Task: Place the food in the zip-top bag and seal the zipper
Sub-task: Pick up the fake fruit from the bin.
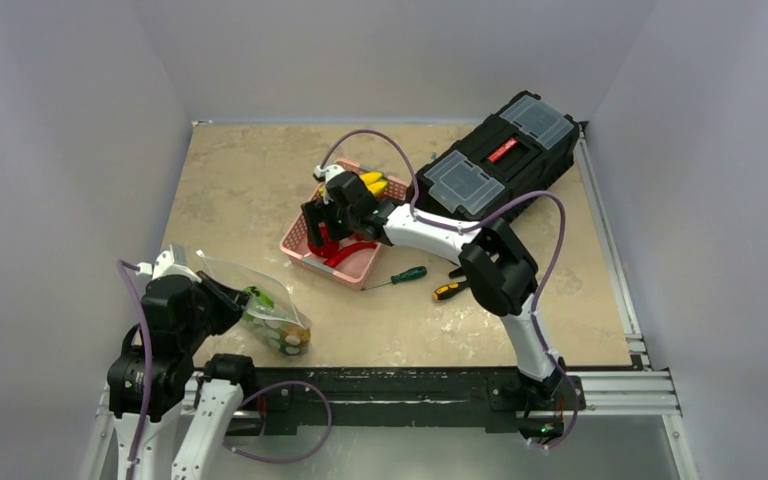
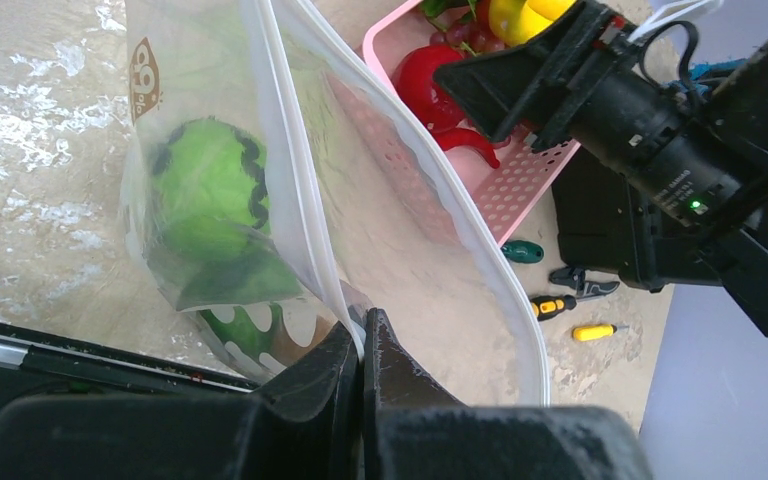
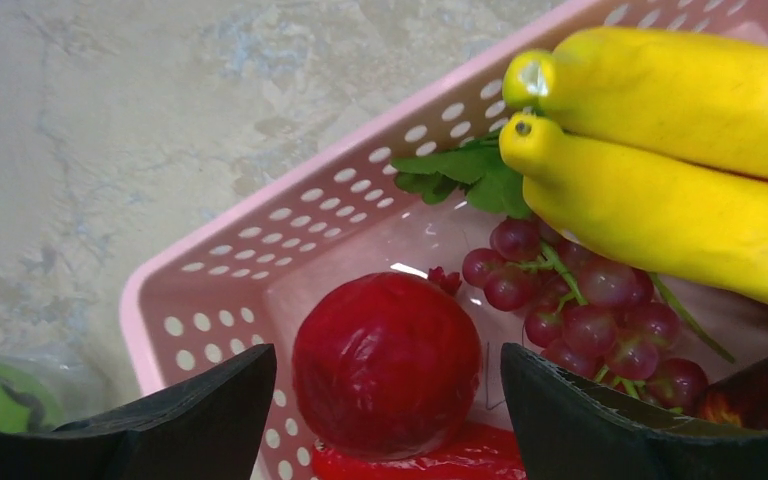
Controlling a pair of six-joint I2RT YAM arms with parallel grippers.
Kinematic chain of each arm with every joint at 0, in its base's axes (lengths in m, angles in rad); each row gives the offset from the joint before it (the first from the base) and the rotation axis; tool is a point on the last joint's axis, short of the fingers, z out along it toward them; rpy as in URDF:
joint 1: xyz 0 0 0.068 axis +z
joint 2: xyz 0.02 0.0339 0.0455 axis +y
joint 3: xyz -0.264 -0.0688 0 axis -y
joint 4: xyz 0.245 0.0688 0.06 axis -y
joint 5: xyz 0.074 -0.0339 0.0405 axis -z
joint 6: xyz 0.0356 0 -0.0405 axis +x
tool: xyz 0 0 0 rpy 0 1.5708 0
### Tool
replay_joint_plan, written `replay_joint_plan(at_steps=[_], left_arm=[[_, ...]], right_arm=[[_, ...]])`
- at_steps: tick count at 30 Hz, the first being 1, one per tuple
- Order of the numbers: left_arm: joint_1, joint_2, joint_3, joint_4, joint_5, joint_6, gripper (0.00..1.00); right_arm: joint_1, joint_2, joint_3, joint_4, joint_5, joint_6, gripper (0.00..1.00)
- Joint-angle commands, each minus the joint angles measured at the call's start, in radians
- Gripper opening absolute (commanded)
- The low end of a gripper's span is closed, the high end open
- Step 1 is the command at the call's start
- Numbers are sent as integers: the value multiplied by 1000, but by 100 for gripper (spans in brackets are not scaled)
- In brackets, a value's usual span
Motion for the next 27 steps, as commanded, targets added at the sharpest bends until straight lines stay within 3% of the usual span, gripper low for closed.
replay_joint_plan(at_steps=[1,9,13,18,27], left_arm=[[0,10,-17,45,29,6,0],[0,5,-17,38,23,5,0],[0,4,-15,37,25,5,0],[0,4,-20,38,28,3,0],[-1,6,-22,40,31,4,0]], right_arm=[[6,16,8,2,15,1,84],[7,63,4,16,16,1,84],[7,74,13,17,13,-1,78],[7,51,21,26,-14,-18,58],[7,-131,0,-11,58,-50,2]])
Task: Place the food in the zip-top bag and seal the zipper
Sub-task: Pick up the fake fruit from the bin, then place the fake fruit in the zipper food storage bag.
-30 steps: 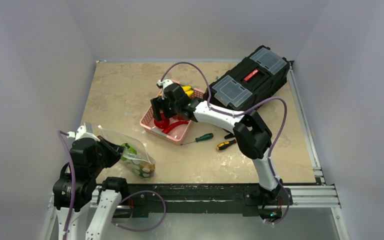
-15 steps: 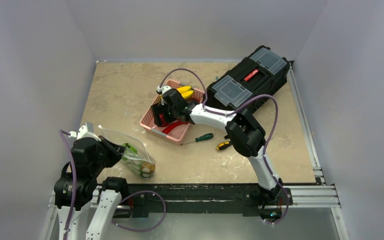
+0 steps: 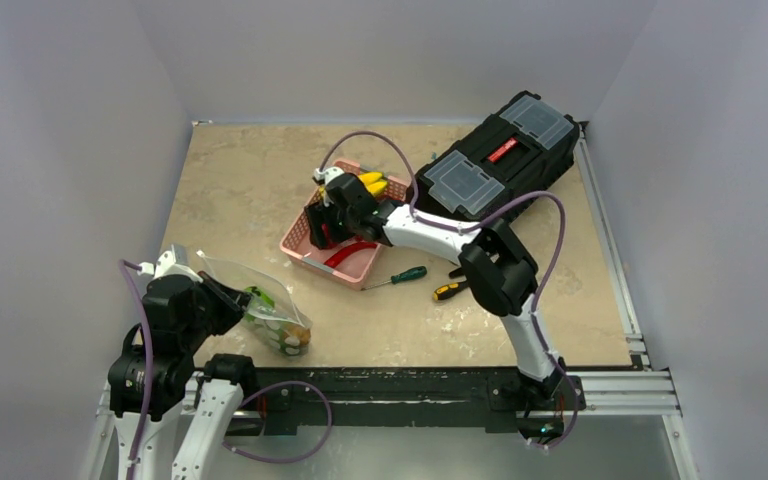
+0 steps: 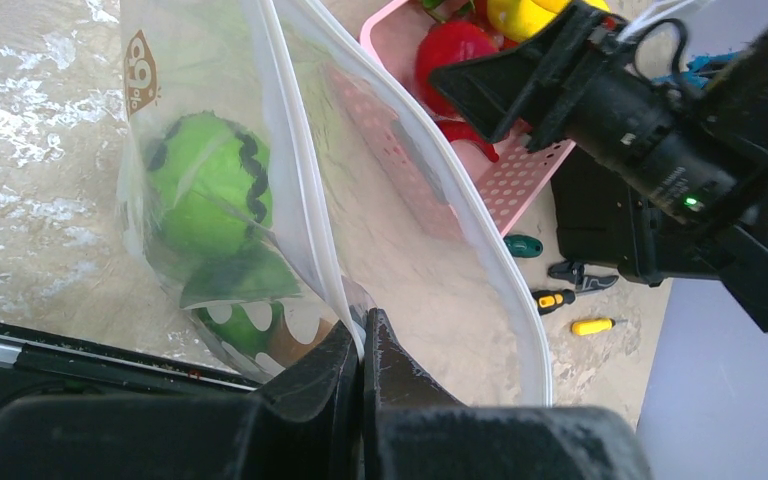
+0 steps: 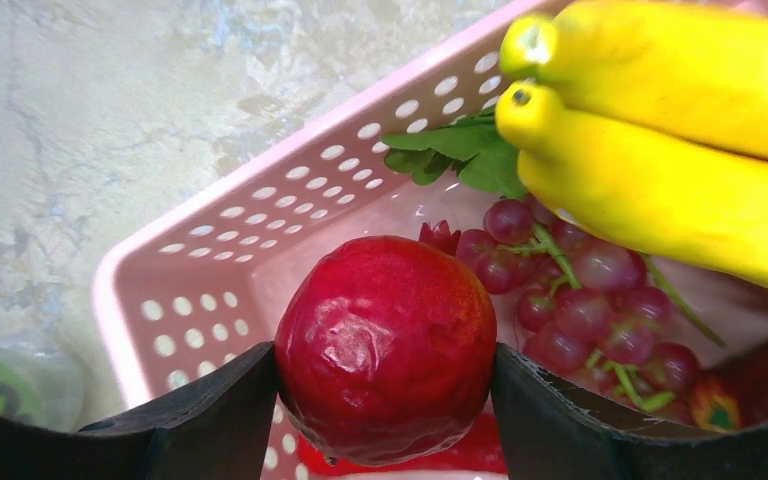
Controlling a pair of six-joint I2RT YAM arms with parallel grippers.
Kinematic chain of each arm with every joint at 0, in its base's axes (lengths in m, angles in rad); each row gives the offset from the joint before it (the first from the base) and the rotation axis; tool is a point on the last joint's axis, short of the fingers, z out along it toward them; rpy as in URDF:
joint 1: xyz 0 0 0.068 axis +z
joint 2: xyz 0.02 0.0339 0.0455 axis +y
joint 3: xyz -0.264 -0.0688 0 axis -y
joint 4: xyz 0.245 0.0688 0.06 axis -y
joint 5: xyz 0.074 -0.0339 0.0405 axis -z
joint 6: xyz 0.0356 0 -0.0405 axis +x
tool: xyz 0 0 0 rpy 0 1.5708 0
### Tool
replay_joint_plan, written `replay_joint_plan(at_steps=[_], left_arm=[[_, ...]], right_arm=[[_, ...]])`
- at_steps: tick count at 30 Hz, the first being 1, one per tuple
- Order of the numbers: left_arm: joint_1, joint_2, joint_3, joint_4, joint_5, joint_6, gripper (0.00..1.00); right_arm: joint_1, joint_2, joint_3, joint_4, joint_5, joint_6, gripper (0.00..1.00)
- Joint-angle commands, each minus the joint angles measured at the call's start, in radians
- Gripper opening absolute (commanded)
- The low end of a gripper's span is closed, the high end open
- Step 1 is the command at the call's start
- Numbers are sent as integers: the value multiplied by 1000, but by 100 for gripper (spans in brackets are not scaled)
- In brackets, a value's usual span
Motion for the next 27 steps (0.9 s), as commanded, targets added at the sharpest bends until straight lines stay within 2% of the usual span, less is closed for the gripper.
replay_joint_plan(at_steps=[1,7,10,16,20,27], left_arm=[[0,7,-10,36,13,5,0],[0,16,-7,47,18,6,0],[0,22,-7,47,19,8,0],[0,25,-9,56,21,9,0],[0,28,-9,64,30,5,0],[0,22,-3,58,37,2,0]], right_arm=[[4,-197,-8,6,45,-32,0],[30,-376,-65,32,-48,-41,0],[73,-499,-133,106,-111,-64,0],[218,-698,-260,287,-363,-156,0],[276,-690,-260,277,-419,-172,0],[321,-563,-215,226,-335,-148,0]])
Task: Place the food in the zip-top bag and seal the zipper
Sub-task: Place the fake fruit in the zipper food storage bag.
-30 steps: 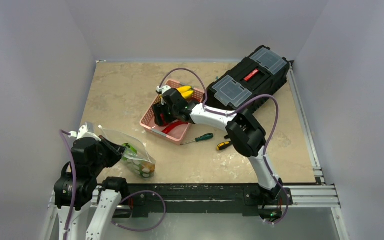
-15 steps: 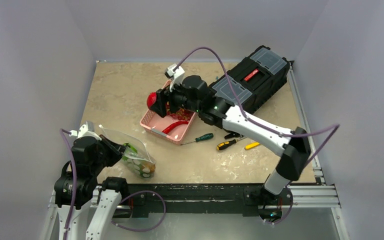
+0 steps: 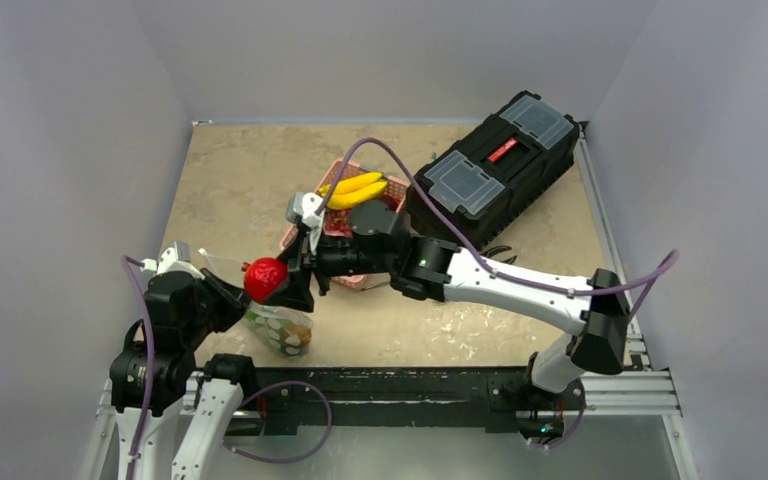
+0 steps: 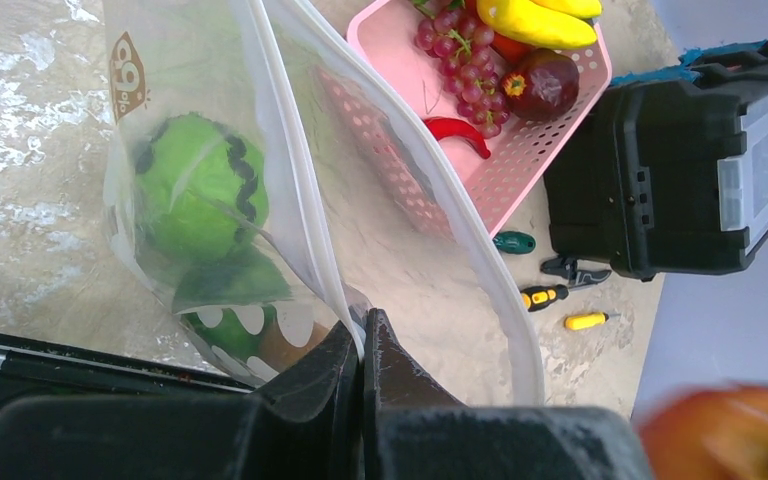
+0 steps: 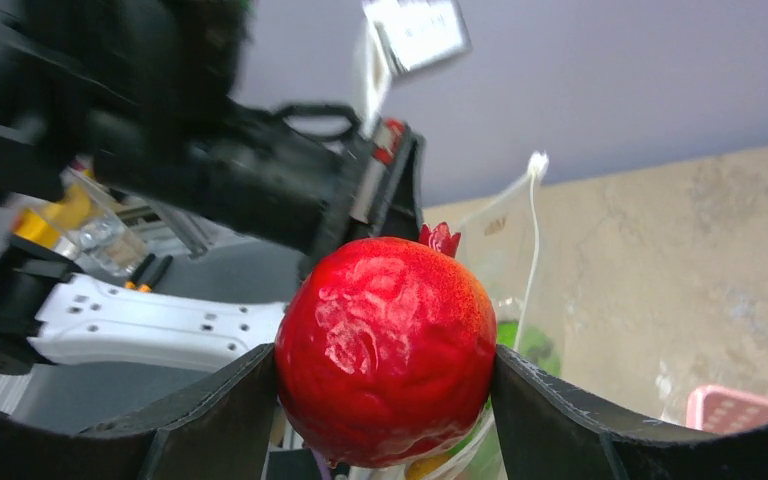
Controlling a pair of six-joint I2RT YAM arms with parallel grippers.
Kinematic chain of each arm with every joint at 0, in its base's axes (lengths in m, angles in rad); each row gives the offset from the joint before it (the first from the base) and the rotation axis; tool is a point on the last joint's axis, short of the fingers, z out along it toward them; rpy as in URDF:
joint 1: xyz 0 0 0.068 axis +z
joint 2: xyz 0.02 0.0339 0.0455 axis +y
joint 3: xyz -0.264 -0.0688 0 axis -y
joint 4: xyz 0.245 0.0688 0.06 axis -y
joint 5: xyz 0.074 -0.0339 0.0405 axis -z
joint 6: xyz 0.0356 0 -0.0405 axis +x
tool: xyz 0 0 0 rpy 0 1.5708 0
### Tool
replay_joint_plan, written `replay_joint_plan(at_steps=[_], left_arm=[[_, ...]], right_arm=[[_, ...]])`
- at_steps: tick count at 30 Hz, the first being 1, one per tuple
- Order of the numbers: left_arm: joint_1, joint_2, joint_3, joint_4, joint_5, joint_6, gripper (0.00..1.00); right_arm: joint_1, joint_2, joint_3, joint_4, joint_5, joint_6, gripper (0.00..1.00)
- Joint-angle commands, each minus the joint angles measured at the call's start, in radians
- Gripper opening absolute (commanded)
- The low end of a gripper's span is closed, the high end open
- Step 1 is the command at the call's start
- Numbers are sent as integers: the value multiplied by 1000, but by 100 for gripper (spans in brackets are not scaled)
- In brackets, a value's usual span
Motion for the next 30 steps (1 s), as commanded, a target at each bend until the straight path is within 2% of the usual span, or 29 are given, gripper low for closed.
replay_joint_plan(at_steps=[1,3,8,13,17,20,24,25,27,30], left_arm=[[0,6,3,34,17,2,0],[0,5,8,28,17,3,0],[0,-4,10,19,21,5,0],[0,4,16,32,39,8,0],[0,22,19,44,66,9,0],[0,28,22,48,78,11,0],[0,29,32,46,83,15,0],[0,27,35,46,82,18,0],[0,27,40,43,77,24,0],[0,30,39,38,73,28,0]], right_arm=[[16,88,50,-38,57,4,0],[25,132,83,-95,114,-3,0],[51,196,145,-225,368,-29,0],[55,197,154,-247,472,-38,0],[62,200,170,-249,462,-42,20],[62,209,187,-243,425,-33,32],[65,222,206,-243,399,-27,40],[66,226,212,-250,403,-30,39],[66,223,224,-264,388,-42,30],[66,198,213,-263,257,-45,17]])
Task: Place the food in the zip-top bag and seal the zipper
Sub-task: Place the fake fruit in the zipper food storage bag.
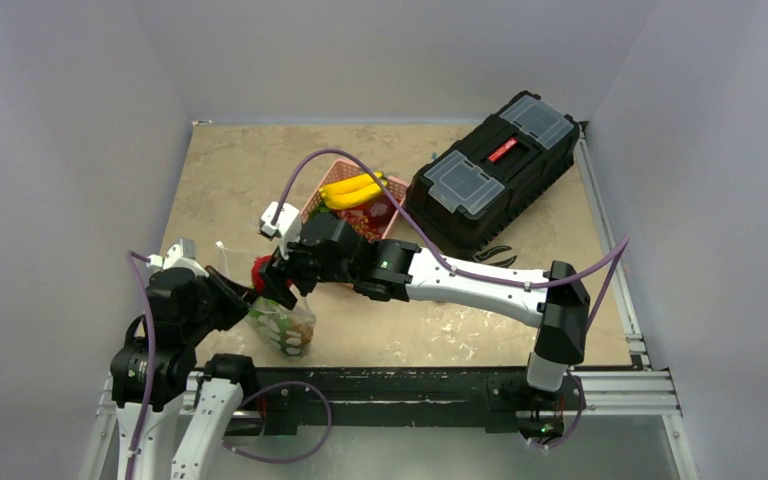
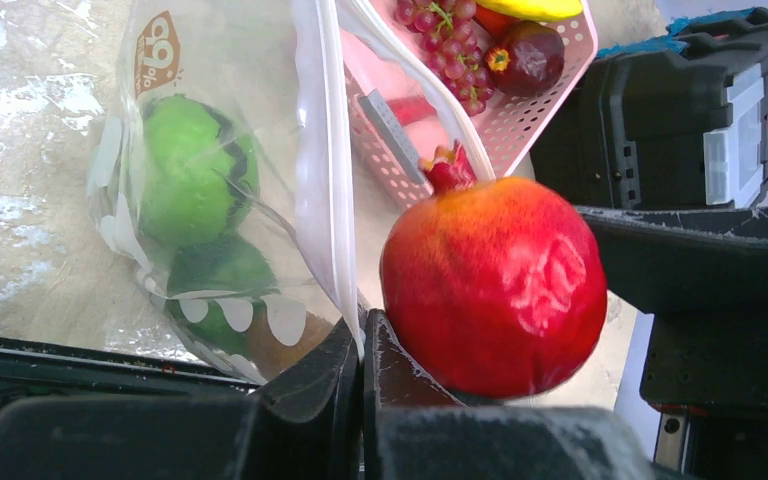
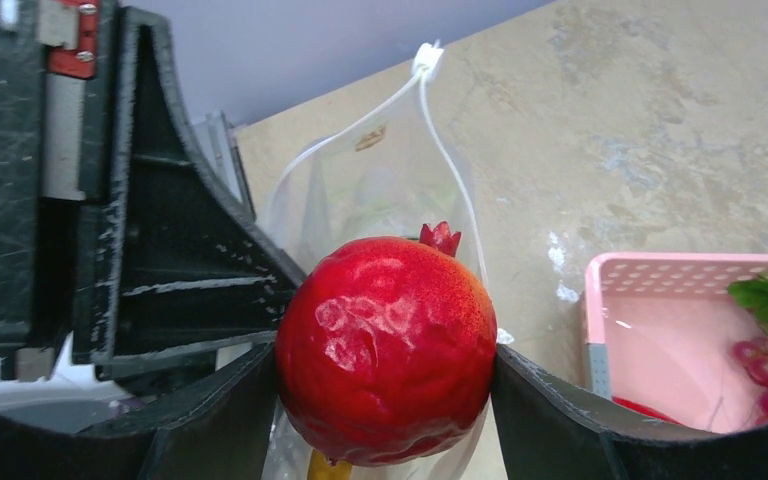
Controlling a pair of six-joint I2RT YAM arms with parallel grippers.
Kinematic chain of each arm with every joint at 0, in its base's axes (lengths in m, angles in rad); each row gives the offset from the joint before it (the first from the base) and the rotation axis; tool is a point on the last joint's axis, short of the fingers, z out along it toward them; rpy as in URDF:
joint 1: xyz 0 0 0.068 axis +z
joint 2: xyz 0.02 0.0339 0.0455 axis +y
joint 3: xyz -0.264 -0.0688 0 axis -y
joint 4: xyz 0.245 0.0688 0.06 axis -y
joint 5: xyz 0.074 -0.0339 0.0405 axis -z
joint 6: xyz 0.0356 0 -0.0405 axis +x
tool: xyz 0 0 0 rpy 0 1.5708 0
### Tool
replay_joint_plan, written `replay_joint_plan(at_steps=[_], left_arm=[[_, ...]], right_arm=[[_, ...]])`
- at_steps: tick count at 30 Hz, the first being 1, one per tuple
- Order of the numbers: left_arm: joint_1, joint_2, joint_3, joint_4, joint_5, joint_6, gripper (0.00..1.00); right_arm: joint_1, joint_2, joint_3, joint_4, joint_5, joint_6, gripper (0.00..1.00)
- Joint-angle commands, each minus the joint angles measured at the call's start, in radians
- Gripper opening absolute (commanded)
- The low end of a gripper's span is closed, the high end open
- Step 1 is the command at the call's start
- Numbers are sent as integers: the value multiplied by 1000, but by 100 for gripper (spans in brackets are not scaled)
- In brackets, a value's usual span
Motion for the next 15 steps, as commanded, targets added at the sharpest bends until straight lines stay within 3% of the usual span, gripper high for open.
replay_joint_plan(at_steps=[1,4,7,12,15], left_arm=[[-1,10,35,31,14,24,0],[-1,11,34,42,23,23,0],[0,12,34,55,47,30,0],[0,16,37,73,101,41,0],[0,22,52,63,111,55,0]], right_arm=[[6,-32,28,14,-195,-18,13],[5,-16,-15,31,-350,-19,6],[6,19,-36,16,-360,-68,0],[6,46,-78,75,-226,-104,0],[7,72,-30,21,-50,-161,0]])
